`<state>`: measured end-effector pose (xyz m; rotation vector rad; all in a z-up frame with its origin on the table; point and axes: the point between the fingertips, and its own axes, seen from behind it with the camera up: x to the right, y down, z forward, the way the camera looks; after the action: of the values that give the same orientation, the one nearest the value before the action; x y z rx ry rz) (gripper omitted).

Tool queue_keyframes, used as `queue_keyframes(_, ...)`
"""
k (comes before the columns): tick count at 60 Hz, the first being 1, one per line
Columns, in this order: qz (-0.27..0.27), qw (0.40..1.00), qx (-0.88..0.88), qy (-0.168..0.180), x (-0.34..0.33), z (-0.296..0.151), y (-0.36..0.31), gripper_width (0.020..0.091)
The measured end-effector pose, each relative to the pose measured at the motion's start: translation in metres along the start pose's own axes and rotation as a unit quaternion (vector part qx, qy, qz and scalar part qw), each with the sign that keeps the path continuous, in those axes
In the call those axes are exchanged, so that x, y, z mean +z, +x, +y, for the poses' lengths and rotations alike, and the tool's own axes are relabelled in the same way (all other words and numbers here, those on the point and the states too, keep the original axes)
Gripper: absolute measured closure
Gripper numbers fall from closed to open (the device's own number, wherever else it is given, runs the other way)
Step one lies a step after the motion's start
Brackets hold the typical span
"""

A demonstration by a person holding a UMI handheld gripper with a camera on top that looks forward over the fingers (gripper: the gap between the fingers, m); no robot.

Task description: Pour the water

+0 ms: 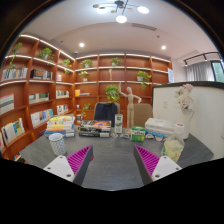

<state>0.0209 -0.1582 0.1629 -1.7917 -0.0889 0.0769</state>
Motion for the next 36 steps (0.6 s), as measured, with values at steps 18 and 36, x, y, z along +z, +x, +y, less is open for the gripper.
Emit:
queue_keyframes(18, 0.031, 0.999, 0.015, -0.001, -0.018, 0.060, 0.071, 0.0273)
queue_keyframes(36, 0.086, 0.995, 0.040, 0.024, -0.011, 0.075, 0.168, 0.0276)
